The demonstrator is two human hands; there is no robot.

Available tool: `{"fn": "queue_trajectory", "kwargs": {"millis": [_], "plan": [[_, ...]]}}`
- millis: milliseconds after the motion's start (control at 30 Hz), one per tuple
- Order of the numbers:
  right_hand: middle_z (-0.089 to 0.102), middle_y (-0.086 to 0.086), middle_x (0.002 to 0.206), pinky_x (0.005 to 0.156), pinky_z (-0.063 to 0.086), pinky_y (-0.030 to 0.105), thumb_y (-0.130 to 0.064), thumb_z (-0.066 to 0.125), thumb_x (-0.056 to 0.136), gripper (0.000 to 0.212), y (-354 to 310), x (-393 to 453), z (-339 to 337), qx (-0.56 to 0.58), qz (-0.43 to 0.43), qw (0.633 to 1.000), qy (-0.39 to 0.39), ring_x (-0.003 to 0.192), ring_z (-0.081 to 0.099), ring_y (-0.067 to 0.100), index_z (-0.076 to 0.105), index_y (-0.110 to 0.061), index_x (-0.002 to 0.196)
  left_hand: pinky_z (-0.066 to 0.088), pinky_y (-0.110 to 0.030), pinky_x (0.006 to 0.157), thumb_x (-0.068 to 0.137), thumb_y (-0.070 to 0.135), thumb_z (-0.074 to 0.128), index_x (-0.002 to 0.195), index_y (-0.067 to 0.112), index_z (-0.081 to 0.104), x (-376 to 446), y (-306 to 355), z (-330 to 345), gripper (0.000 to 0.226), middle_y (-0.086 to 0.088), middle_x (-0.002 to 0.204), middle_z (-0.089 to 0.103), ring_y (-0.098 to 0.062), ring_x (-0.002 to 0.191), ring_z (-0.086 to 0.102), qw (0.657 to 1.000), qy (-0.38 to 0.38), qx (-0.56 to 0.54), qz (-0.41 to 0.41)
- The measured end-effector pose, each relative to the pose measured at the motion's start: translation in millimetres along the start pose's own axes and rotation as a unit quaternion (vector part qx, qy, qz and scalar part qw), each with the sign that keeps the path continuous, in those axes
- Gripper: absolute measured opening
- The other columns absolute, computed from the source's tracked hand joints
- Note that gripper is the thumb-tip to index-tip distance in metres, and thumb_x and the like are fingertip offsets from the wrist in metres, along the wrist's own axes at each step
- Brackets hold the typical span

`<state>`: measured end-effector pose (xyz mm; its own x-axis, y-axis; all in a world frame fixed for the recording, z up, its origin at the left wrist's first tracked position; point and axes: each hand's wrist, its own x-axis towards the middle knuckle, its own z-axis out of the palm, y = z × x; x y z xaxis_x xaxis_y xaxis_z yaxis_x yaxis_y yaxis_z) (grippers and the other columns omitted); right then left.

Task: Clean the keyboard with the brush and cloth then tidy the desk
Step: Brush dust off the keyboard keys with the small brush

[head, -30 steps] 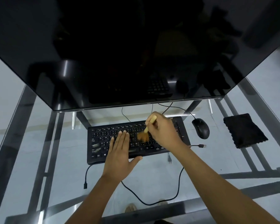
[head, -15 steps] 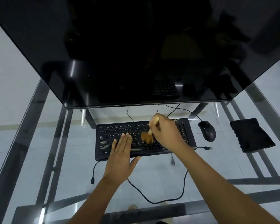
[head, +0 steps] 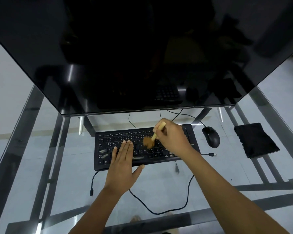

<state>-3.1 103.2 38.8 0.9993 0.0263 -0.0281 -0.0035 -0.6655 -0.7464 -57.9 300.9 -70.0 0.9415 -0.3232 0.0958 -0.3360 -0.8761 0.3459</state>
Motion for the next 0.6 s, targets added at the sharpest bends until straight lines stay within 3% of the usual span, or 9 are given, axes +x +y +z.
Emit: {"fn": "queue_trajectory", "kwargs": {"millis": [67, 100, 200, 267, 400, 433, 533, 600], "plan": [[0.067, -0.002, 0.081, 0.06, 0.047, 0.011, -0.01, 0.058, 0.092, 0.006, 3, 0, -4, 0.019, -0.01, 0.996, 0.088, 0.067, 0.063, 0.003, 0.062, -0.013, 0.088, 0.009, -0.042, 0.117, 0.09, 0.062, 0.037, 0.147, 0.007, 0.028, 1, 2, 0, 0.079, -0.007, 0.155, 0.028, -0.017, 0.146, 0.015, 1.0, 0.001, -0.003, -0.002], [0.069, -0.001, 0.08, 0.06, 0.049, 0.013, -0.012, 0.059, 0.092, 0.006, 2, -2, -8, 0.047, -0.001, 0.995, 0.092, 0.068, 0.065, 0.006, 0.062, -0.013, 0.087, 0.008, -0.043, 0.117, 0.09, 0.062, 0.037, 0.147, 0.007, 0.028, 2, 3, 0, 0.08, -0.007, 0.155, 0.028, -0.017, 0.146, 0.014, 1.0, 0.003, -0.002, -0.001], [0.071, 0.005, 0.076, 0.056, 0.053, 0.021, -0.015, 0.06, 0.092, 0.005, 1, -7, -14, 0.092, 0.055, 0.993, -0.05, 0.067, 0.07, 0.013, 0.063, -0.013, 0.088, 0.008, -0.045, 0.118, 0.09, 0.064, 0.037, 0.148, 0.006, 0.027, 7, 6, 1, 0.082, -0.007, 0.156, 0.025, -0.017, 0.147, 0.011, 1.0, 0.001, -0.006, 0.004], [0.069, 0.002, 0.073, 0.056, 0.055, 0.023, -0.017, 0.062, 0.091, 0.005, 7, -12, -12, 0.032, 0.041, 0.996, -0.073, 0.063, 0.068, 0.01, 0.063, -0.013, 0.088, 0.009, -0.045, 0.118, 0.09, 0.065, 0.036, 0.148, 0.006, 0.026, 10, 10, 2, 0.083, -0.007, 0.156, 0.025, -0.017, 0.147, 0.011, 1.0, -0.004, -0.012, 0.008], [0.064, -0.011, 0.071, 0.059, 0.045, 0.007, -0.018, 0.062, 0.092, 0.008, 16, -10, -17, 0.003, -0.003, 0.992, 0.127, 0.066, 0.062, -0.002, 0.062, -0.013, 0.086, 0.007, -0.043, 0.118, 0.09, 0.064, 0.035, 0.15, 0.007, 0.022, 17, 21, 2, 0.083, -0.006, 0.157, 0.022, -0.016, 0.147, 0.008, 1.0, -0.008, -0.012, 0.014], [0.065, -0.009, 0.071, 0.061, 0.05, 0.011, -0.019, 0.062, 0.091, 0.008, 16, -8, -20, 0.021, 0.006, 0.992, 0.122, 0.068, 0.064, 0.001, 0.062, -0.013, 0.086, 0.006, -0.043, 0.118, 0.09, 0.064, 0.035, 0.15, 0.007, 0.022, 19, 23, 2, 0.083, -0.006, 0.157, 0.022, -0.016, 0.147, 0.007, 1.0, -0.008, -0.013, 0.016], [0.068, 0.002, 0.073, 0.064, 0.058, 0.035, -0.02, 0.062, 0.09, 0.008, 18, -4, -22, 0.04, 0.037, 0.999, -0.002, 0.068, 0.068, 0.018, 0.061, -0.015, 0.084, 0.006, -0.043, 0.119, 0.09, 0.065, 0.034, 0.15, 0.008, 0.021, 22, 27, 4, 0.084, -0.006, 0.158, 0.02, -0.016, 0.148, 0.006, 1.0, -0.015, -0.015, 0.021], [0.066, -0.001, 0.078, 0.062, 0.054, 0.026, -0.016, 0.061, 0.09, 0.006, 21, -1, -22, 0.003, 0.004, 1.0, 0.03, 0.068, 0.064, 0.01, 0.062, -0.017, 0.084, 0.006, -0.042, 0.119, 0.09, 0.065, 0.032, 0.15, 0.008, 0.02, 23, 30, 5, 0.084, -0.006, 0.158, 0.019, -0.016, 0.148, 0.006, 0.999, -0.016, -0.018, 0.021]]}}
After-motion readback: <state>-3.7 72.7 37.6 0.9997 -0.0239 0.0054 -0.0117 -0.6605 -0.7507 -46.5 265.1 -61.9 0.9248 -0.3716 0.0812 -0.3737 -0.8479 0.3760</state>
